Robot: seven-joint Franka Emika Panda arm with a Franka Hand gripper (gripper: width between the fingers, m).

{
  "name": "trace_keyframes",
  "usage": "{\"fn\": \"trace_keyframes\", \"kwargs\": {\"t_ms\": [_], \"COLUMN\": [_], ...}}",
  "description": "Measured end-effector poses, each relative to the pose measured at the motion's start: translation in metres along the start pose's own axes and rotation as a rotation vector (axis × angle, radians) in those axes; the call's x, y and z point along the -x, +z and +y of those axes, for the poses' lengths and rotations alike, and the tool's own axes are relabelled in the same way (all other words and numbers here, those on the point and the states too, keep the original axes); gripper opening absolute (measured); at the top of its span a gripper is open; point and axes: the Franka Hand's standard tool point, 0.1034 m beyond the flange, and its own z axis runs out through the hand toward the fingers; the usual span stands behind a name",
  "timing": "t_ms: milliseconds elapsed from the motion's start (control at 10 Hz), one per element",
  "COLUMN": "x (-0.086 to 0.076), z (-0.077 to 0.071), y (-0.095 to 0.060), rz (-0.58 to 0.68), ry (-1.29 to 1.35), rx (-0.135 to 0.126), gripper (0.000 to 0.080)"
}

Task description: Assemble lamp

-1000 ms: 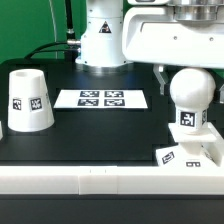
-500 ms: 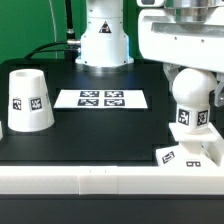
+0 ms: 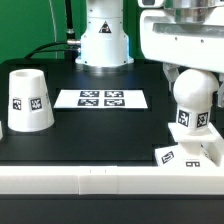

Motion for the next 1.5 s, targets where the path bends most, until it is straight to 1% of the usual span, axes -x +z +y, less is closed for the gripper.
{"fn": "trace_keyframes", "kwargs": {"t_ms": [100,400,1000,1200,1500], "x": [0.0002,-0.0027,-0.0026,-0.003,-0.0056], "z": [0.0,0.0011,0.0018,0.0005,0.0008], "y": [-0.0012,-0.0012,-0.0005,-0.0019,-0.003], "rz": [-0.003,-0.004,-0.005,0.007,0.009], "ry": [-0.118,-0.497,-0.928,-1.162,-1.396], "rx": [0.008,0.005,0.007,0.029,0.04], "gripper": [0.0692,0.0699,0.0699,0.0699,0.0699]}}
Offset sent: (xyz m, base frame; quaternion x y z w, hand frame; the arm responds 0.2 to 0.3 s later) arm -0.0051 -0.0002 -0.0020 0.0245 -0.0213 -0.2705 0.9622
